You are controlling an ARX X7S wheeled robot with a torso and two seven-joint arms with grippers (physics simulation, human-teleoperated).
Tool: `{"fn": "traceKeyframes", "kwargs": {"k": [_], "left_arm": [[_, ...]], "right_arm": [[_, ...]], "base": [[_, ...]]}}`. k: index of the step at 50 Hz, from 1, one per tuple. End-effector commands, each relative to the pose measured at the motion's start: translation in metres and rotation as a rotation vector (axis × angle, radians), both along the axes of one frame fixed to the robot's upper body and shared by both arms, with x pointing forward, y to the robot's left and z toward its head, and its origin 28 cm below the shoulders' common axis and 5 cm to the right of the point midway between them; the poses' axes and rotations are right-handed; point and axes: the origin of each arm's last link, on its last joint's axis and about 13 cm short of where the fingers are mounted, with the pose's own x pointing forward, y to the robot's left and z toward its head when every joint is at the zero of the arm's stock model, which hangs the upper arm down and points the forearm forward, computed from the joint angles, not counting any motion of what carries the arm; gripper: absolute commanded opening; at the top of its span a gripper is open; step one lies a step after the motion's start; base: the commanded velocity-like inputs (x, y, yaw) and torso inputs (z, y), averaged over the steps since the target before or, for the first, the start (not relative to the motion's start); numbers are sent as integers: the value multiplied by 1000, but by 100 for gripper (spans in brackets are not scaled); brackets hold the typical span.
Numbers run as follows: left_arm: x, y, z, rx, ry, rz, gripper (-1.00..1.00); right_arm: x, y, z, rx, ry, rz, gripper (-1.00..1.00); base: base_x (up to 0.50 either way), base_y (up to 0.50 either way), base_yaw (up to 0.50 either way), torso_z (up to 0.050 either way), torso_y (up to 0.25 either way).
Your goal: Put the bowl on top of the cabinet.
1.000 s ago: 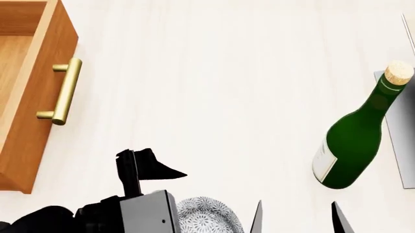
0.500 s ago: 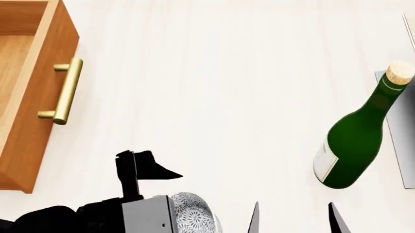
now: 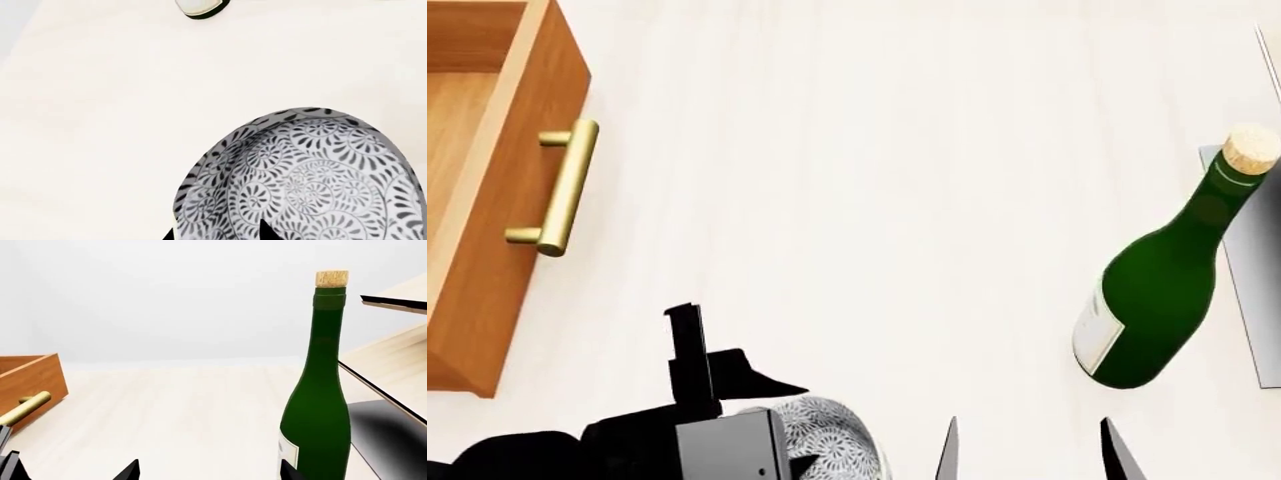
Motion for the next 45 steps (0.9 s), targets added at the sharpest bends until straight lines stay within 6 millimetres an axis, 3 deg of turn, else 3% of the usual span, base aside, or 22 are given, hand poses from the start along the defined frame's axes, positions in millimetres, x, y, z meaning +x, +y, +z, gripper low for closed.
{"fn": "traceKeyframes", "kwargs": {"k": [1, 12, 37, 45], "left_arm": [[2, 5, 9, 13, -43, 14, -100], [3, 15, 52, -48, -125, 53, -100], [0, 35, 112, -107, -268, 142, -100], [-7, 40, 141, -155, -293, 189, -100]], "right_arm": [[0, -2, 2, -12, -15, -11, 100], [0, -3, 4, -6, -20, -14, 100], [-1, -4, 6, -1, -28, -17, 100], [-2, -3, 6, -2, -29, -16, 100]], "base": [[0, 0, 0, 0, -10], [0, 0, 0, 0, 0], [0, 0, 0, 0, 0], [0, 0, 0, 0, 0]]}}
